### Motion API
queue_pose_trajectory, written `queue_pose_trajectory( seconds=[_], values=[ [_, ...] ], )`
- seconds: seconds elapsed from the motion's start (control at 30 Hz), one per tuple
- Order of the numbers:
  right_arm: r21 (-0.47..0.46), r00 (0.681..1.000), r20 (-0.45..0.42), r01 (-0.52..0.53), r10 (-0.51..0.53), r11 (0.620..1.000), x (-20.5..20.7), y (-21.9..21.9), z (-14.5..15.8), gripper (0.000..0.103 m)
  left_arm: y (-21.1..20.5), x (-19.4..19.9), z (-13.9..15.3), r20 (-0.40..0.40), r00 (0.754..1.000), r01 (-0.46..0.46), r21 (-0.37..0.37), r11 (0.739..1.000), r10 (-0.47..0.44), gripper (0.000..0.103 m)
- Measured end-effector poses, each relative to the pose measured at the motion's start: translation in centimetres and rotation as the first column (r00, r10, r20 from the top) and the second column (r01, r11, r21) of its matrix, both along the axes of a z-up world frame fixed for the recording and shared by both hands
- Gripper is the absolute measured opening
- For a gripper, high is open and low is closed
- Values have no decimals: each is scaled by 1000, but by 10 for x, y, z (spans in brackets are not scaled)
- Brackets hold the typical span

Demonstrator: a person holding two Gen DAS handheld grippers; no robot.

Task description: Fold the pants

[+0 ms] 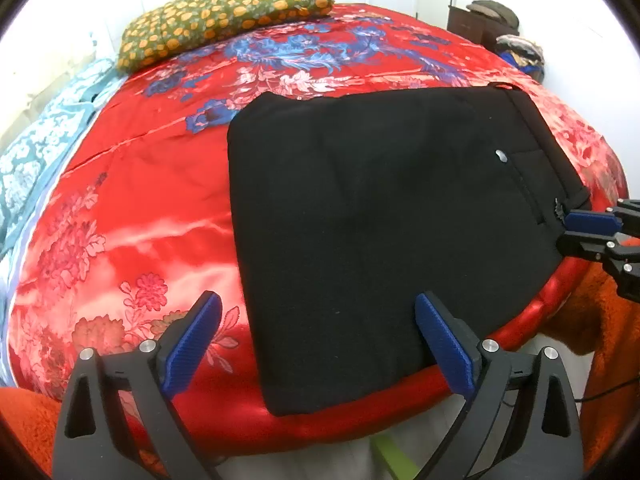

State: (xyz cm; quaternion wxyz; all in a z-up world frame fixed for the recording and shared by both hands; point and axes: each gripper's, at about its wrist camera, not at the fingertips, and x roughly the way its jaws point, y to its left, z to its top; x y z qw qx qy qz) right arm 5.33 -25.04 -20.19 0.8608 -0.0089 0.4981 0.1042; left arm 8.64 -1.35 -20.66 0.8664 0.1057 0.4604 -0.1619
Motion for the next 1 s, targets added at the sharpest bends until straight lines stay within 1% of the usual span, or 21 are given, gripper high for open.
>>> queue_pose_trajectory(
  seconds=[0.17,0.23,0.3,0.4,0.43,0.47,0.5,0.53,0.57,0.63,0.7,0.73,0.77,0.83,0.93,1.0],
  values=[
    [-1,1000,-2,-2,2,1000,0,1,-1,31,2,3,0,-17,1000,2,-10,1000,-2,98],
    [2,1000,-4,-3,3,1000,-2,0,0,31,7,4,5,-21,1000,-6,-24,1000,6,98],
    [5,1000,-1,-5,5,1000,-4,-1,2,31,18,5,11,-13,999,-35,-55,998,34,98],
    [24,1000,8,-13,13,1000,-9,-4,6,37,37,11,16,-26,995,-94,-103,990,92,98],
    [25,1000,19,-21,21,999,-11,-3,8,42,44,14,17,-34,993,-117,-117,986,114,98],
    [22,999,29,-27,26,999,-12,-3,10,55,51,17,17,-45,989,-144,-134,980,139,98],
    [4,998,50,-27,27,1000,-14,-1,14,65,58,20,17,-60,984,-173,-153,973,166,98],
    [-11,997,70,-21,21,1000,-16,-1,17,82,65,23,17,-75,980,-197,-169,966,187,98],
    [-21,995,96,-10,12,1000,-18,-3,21,85,71,26,16,-91,974,-222,-186,957,208,98],
    [7,989,148,26,-27,1000,-21,-15,31,85,84,31,12,-129,962,-263,-215,941,239,98],
    [62,982,166,76,-86,995,-21,-33,35,86,91,35,6,-169,952,-289,-231,929,254,98],
    [84,981,163,96,-109,992,-21,-40,35,86,93,37,3,-186,949,-296,-239,925,255,98],
    [129,978,145,133,-152,983,-19,-54,33,86,94,38,1,-202,946,-299,-248,921,253,98],
    [189,971,114,185,-209,964,-16,-72,29,86,94,42,-2,-221,945,-294,-259,920,240,98],
    [288,958,78,245,-277,926,-13,-95,22,86,86,47,-6,-232,950,-266,-249,931,210,98],
    [313,955,53,262,-292,913,-9,-101,18,86,82,47,-9,-245,950,-256,-252,933,195,98]
  ],
)
